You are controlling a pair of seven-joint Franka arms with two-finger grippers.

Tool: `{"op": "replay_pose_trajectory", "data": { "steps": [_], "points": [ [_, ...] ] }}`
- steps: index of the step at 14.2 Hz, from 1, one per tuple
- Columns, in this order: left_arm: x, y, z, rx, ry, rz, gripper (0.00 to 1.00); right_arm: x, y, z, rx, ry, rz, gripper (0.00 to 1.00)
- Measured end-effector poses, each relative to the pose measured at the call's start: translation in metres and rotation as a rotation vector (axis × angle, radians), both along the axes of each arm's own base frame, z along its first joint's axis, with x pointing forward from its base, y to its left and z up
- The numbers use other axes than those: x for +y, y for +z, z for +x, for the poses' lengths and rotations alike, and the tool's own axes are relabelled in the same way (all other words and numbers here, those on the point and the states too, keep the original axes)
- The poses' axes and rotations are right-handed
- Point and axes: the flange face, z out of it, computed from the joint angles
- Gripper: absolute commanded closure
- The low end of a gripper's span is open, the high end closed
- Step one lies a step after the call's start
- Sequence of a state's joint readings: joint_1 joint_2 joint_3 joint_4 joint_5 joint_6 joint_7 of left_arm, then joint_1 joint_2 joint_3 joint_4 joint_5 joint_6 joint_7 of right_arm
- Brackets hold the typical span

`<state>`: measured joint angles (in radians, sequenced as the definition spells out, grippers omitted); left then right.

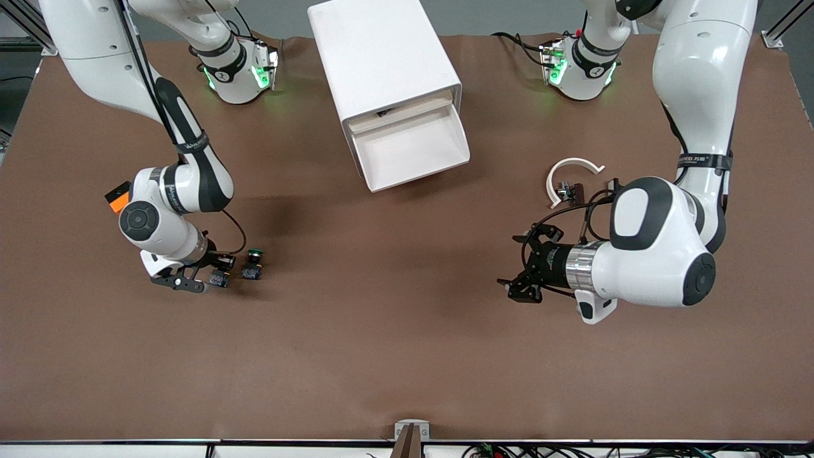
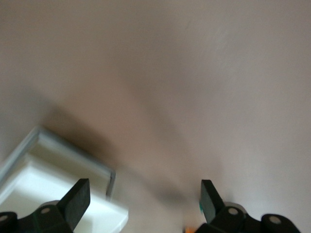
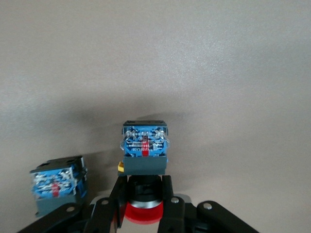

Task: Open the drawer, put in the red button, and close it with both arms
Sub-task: 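Carry the red button with the right gripper over the open drawer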

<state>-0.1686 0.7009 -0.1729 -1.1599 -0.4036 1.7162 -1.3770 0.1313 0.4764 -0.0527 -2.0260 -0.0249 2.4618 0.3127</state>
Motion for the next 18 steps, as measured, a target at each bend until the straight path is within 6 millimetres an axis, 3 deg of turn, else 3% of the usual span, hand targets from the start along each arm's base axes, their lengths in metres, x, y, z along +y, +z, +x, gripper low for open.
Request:
{"op": "replay_pose_trajectory", "data": {
  "steps": [2,4,8,14,18],
  "points": [
    [-0.01,0.001,-0.002,-0.101,-0.09,0.146,0.0,0.008,0.019,0.002,0.026,0.011,0.0,1.0],
    [-0.022,0.012,-0.008,-0.186,-0.192,0.246,0.0,0.024,0.053,0.003,0.052,0.032,0.001,1.0],
    [-0.024,0.022,-0.01,-0.278,-0.366,0.345,0.0,0.078,0.115,-0.011,0.072,-0.05,0.068,1.0],
    [-0.012,0.037,-0.007,-0.353,-0.56,0.32,0.0,0.235,0.195,-0.063,0.107,-0.28,0.058,1.0],
    [0.003,0.048,-0.003,-0.381,-0.61,0.312,0.0,0.319,0.245,-0.102,0.094,-0.414,0.044,1.0]
  ]
}}
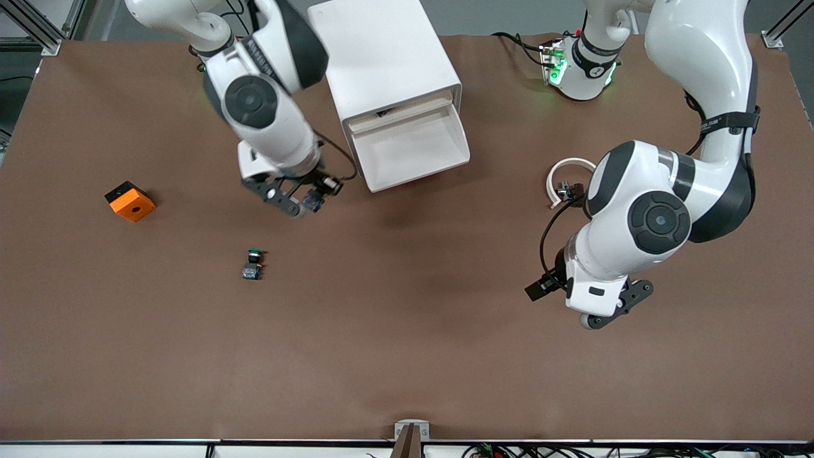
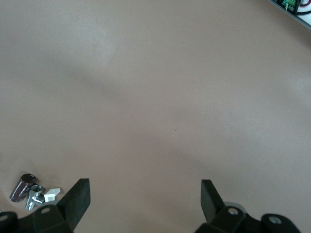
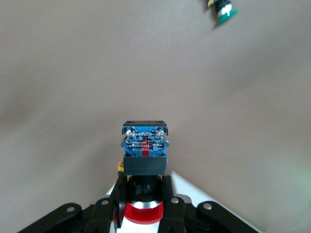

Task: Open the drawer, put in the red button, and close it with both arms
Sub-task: 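Carry the red button with the right gripper over the open drawer, then lower the red button into the drawer and open the right gripper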

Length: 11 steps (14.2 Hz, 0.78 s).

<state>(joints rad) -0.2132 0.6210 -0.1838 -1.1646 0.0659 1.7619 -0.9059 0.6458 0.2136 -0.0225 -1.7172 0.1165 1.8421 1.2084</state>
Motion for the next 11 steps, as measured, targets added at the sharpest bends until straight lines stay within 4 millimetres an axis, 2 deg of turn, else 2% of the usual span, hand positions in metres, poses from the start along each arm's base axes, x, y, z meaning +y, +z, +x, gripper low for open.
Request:
{"op": "replay_pose_trajectory", "data": {
  "steps": [2,5,7,11],
  "points": [
    [0.008,0.001,0.003,-0.001,0.007,0.0,0.0,0.042,0.013,-0.029,-0.006,-0.072,-0.01,1.0],
    [0.012,0.0,0.004,0.0,0.011,0.0,0.0,0.091,0.015,-0.076,-0.009,-0.125,-0.023,1.0],
    [0.011,-0.003,0.003,0.005,0.008,0.001,0.0,0.108,0.015,-0.09,-0.021,-0.125,-0.012,1.0],
    [0.008,-0.005,0.002,0.004,0.004,-0.001,0.0,0.128,0.009,-0.101,-0.056,-0.131,0.028,1.0]
  ]
}}
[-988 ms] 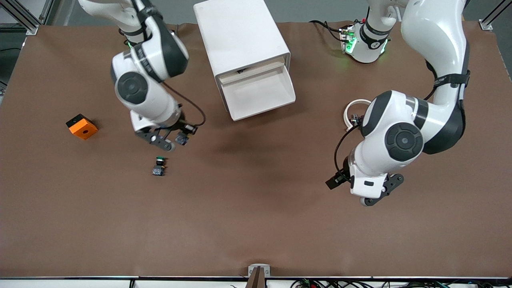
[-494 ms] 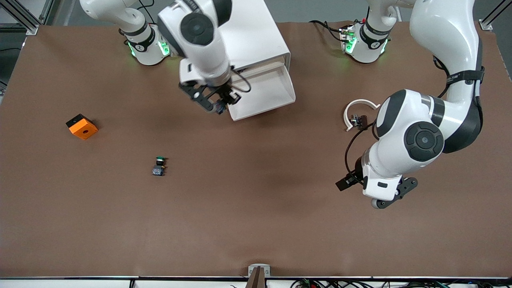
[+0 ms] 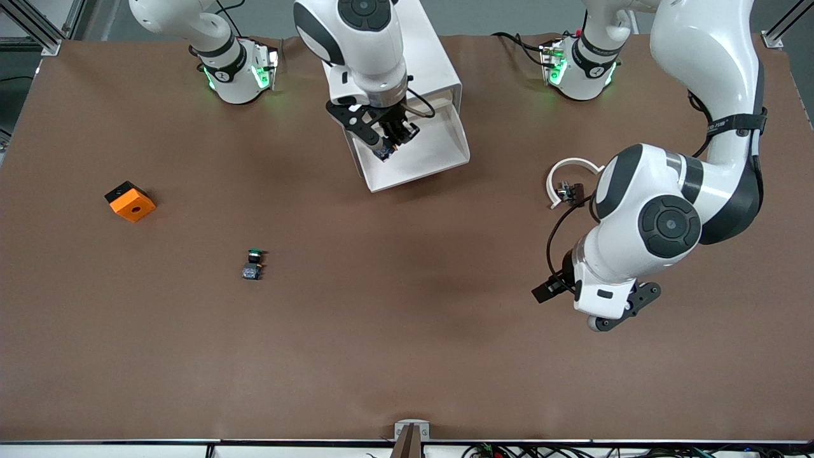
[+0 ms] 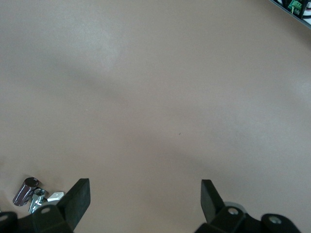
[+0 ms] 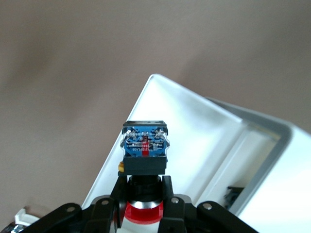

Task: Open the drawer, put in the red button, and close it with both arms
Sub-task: 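Lower the red button into the drawer and open the right gripper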

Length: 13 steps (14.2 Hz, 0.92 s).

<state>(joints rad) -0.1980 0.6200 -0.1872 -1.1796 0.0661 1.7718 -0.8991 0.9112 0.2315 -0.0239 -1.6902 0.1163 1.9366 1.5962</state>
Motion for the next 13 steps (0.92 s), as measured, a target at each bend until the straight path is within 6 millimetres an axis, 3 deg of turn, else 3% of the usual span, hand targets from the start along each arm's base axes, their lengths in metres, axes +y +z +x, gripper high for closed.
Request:
{"op": "replay_pose_trajectory", "data": {
  "steps": [3,9,12,13],
  "points": [
    [0.0,-0.002,0.0,0.002,-0.001,0.001,0.0,0.015,-0.018,-0.008,-0.01,-0.005,-0.01,1.0],
    [-0.002,-0.006,-0.002,0.007,-0.004,0.003,0.0,0.05,-0.077,-0.03,-0.028,-0.056,-0.062,1.0],
    [-0.005,-0.01,-0.003,0.009,-0.007,0.003,0.0,0.056,-0.088,-0.038,-0.023,-0.062,-0.076,1.0],
    [-0.007,-0.012,-0.004,0.01,-0.008,0.003,0.0,0.056,-0.088,-0.037,-0.024,-0.063,-0.077,0.74]
  ]
}}
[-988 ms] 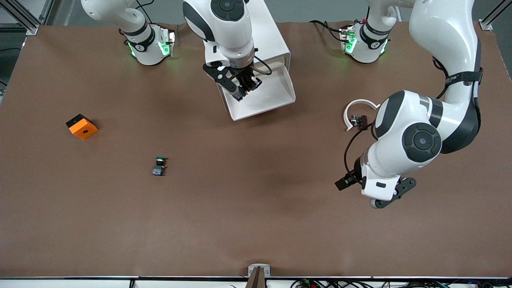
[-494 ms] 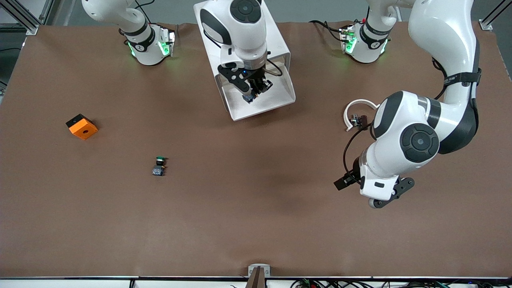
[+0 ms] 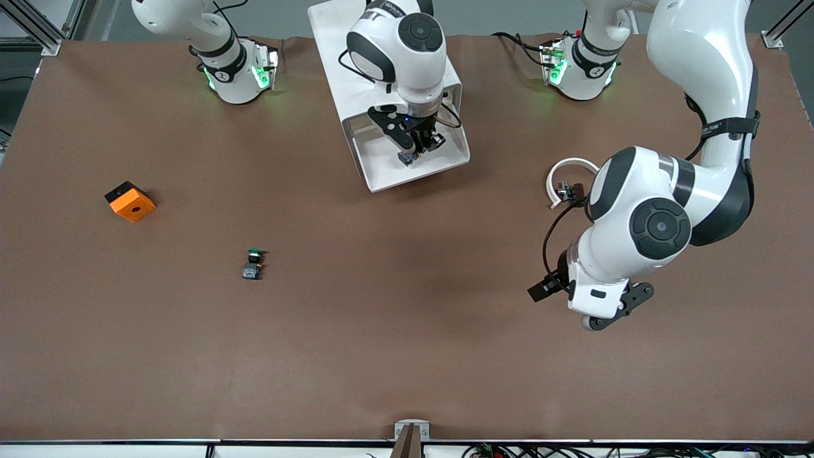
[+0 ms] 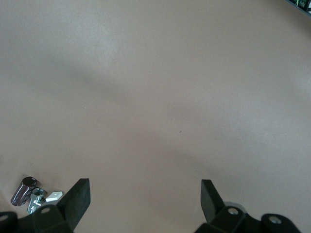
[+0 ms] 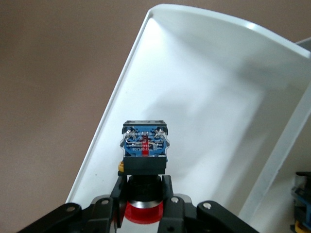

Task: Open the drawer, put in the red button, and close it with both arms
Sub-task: 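Lower the red button into the drawer and open the right gripper, then withdraw the right gripper while the left gripper reaches the drawer front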

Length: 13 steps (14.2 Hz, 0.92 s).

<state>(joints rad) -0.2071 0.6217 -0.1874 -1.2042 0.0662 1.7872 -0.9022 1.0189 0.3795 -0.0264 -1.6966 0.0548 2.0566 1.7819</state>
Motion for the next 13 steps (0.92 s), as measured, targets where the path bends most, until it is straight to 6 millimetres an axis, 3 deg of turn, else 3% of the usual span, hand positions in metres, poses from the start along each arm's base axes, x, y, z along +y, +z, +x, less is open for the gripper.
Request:
{"op": "replay_pose_trajectory", "data": {
  "steps": [1,2,6,10,13],
  "points": [
    [-0.002,-0.001,0.0,-0.001,0.001,-0.001,0.0,0.0,0.0,0.0,0.001,-0.001,-0.002,0.23],
    [-0.003,-0.002,-0.001,-0.003,0.005,-0.001,0.0,-0.001,0.0,0.0,0.001,-0.001,-0.003,0.0],
    [-0.012,-0.011,-0.001,-0.002,0.066,-0.001,0.0,0.001,-0.001,0.0,-0.005,0.002,-0.002,0.0],
    [-0.04,-0.026,-0.01,0.014,0.114,0.004,0.0,0.004,0.006,0.003,-0.024,0.01,0.005,0.0],
    [-0.059,-0.034,-0.017,0.022,0.101,0.007,0.0,-0.003,0.027,0.017,-0.003,0.059,-0.029,0.0]
  ]
}}
